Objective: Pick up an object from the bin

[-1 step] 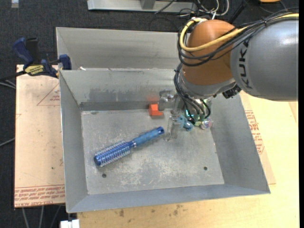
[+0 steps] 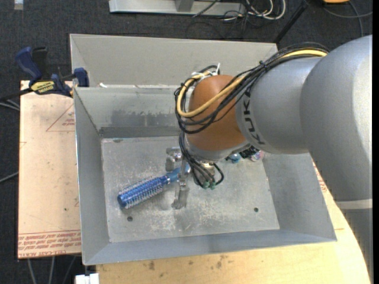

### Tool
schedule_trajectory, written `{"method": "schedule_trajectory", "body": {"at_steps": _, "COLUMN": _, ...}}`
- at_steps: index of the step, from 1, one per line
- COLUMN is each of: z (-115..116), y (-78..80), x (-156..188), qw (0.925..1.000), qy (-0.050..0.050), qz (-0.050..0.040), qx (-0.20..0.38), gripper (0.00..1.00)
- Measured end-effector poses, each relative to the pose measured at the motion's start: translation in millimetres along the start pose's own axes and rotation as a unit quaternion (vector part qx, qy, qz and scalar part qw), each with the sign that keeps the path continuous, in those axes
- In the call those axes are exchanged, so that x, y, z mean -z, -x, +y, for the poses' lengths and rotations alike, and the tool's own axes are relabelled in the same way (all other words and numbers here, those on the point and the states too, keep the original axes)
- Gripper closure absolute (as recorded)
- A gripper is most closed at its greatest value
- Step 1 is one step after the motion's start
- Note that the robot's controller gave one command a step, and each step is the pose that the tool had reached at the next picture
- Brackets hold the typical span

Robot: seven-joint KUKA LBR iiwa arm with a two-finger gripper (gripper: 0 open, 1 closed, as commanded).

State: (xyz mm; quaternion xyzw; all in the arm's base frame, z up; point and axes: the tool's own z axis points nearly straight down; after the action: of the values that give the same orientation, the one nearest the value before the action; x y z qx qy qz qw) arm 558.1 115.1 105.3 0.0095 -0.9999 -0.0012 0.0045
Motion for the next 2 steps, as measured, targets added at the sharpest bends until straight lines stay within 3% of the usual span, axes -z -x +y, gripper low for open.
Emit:
{"method": "schedule_trajectory", "body": {"at_steps": 1, "z": 26.0, "y": 33.0, "x": -37.5, "qw": 0.9999, "qy": 0.000, "qz": -0.0053, "qx": -0.013, "gripper": 0.00}}
{"method": "schedule_trajectory", "body": {"at_steps": 2, "z": 24.6, "y": 32.6, "x": -34.8, "qw": 0.9999, "qy": 0.000, "qz": -0.0048, "qx": -0.015, "gripper": 1.00}}
